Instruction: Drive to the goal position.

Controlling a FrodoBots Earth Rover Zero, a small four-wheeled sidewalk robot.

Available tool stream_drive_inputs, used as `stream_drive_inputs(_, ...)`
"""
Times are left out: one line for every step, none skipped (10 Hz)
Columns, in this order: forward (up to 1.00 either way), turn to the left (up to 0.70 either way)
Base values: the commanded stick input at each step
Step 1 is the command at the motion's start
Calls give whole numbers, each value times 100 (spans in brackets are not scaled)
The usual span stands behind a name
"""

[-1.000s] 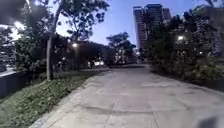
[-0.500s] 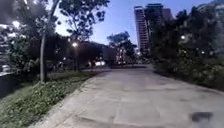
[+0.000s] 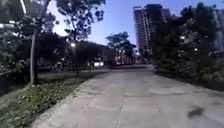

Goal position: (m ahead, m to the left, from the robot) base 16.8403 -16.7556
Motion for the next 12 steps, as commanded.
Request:
stream_drive_inputs(70,-16)
stream_drive_inputs(70,-1)
stream_drive_inputs(70,0)
stream_drive_inputs(70,0)
stream_drive_inputs(70,0)
stream_drive_inputs(70,0)
stream_drive_inputs(70,0)
stream_drive_inputs(70,0)
stream_drive_inputs(70,0)
stream_drive_inputs(70,0)
stream_drive_inputs(70,0)
stream_drive_inputs(70,0)
